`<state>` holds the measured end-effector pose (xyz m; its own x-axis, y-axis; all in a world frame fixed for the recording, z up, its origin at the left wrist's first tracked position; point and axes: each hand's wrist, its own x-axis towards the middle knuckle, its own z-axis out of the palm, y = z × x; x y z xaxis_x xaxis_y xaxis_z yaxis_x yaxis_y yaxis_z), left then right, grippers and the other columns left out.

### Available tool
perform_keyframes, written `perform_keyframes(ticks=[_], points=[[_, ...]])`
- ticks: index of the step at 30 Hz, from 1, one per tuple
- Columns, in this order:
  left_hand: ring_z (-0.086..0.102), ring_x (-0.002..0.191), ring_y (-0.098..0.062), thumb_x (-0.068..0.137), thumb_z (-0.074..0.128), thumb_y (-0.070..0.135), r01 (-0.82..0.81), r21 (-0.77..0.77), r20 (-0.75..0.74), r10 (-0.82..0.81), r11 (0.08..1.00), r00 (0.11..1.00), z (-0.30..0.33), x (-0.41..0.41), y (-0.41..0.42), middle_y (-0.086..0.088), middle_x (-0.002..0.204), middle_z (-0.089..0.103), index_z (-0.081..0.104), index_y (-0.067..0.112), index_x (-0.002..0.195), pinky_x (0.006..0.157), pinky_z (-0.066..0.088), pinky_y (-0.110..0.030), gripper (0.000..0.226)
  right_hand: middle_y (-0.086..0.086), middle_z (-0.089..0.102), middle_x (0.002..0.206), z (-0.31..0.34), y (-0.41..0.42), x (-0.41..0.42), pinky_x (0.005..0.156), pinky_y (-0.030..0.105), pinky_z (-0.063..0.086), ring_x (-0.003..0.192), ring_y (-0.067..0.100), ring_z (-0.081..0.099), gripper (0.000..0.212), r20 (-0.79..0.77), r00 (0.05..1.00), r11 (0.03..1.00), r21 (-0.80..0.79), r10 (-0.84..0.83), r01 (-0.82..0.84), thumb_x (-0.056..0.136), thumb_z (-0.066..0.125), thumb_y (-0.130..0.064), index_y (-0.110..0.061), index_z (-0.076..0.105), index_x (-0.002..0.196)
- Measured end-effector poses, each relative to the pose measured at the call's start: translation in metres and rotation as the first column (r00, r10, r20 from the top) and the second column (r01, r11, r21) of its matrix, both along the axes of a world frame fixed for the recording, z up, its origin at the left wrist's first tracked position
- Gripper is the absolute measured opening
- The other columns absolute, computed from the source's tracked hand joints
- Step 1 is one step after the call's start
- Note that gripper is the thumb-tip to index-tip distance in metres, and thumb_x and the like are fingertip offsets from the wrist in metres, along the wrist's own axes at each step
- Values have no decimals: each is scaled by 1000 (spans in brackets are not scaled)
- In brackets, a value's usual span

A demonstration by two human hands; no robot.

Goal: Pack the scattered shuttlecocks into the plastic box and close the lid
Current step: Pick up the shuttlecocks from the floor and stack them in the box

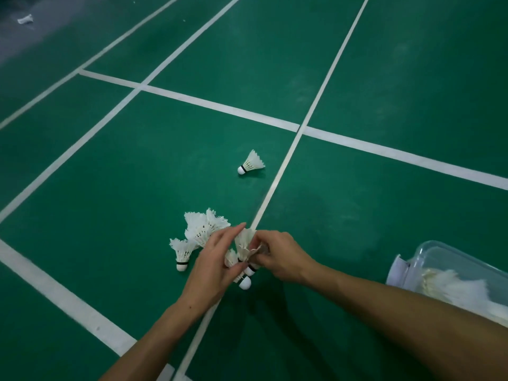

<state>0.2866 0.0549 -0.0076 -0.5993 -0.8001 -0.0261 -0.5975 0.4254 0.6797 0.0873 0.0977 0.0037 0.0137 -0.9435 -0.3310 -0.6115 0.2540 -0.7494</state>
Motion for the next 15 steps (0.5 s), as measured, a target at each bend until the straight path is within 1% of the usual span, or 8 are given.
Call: perform_keyframes(ticks=[2,4,6,8,9,11,13,15], points=[[46,132,8,87,84,17,95,18,-59,-94,995,994,22,-22,4,17,150,44,50,49,147,94,40,-3,76,-10,65,87,26,22,-26,76,35,54,83,13,61,11,-46,999,999,-43,8,-9,90,76,-23,-21,70,99],[49,133,8,85,85,12,156,39,-135,-149,987,980,45,-49,9,15,151,47,67,42,127,97,39,-5,55,-14,63,84,54,46,-55,70,30,47,78,8,57,12,-75,997,997,-74,-16,11,90,78,-25,-24,71,99],[55,129,2,82,86,11,219,25,-192,-210,975,959,67,-80,17,11,139,60,72,33,106,100,44,-15,36,-17,64,81,81,71,-85,65,20,43,70,0,55,14,-78,996,994,-97,-49,41,90,80,-25,-27,71,100],[64,97,-5,83,86,13,292,9,-225,-283,956,932,87,-113,29,17,105,68,68,29,93,81,51,-28,26,-19,66,78,107,97,-114,64,15,43,69,-6,59,20,-62,994,989,-120,-94,86,88,83,-23,-32,71,101],[61,82,-8,84,86,15,319,-5,-237,-311,948,920,96,-129,36,16,91,66,66,28,90,72,48,-31,24,-18,67,78,119,112,-127,64,15,44,69,-6,60,24,-46,991,984,-133,-123,116,87,84,-23,-34,70,103],[53,70,-8,84,87,16,353,-27,-272,-347,935,898,109,-161,51,14,81,63,65,25,87,64,43,-29,23,-13,69,81,136,141,-153,67,20,52,72,1,64,34,-23,982,971,-156,-189,184,88,84,-24,-37,67,115],[53,69,-7,83,88,16,377,-30,-308,-368,926,878,117,-189,64,12,81,64,65,22,85,62,42,-27,24,-4,69,87,146,171,-176,75,32,60,78,12,67,47,-18,967,953,-178,-254,247,91,82,-25,-42,59,128],[55,71,-5,82,89,17,390,-38,-322,-380,920,867,120,-212,75,11,81,66,65,20,82,61,41,-22,24,-2,62,85,149,201,-198,78,39,60,76,13,62,53,7,932,906,-233,-362,353,92,80,-23,-42,55,135]])
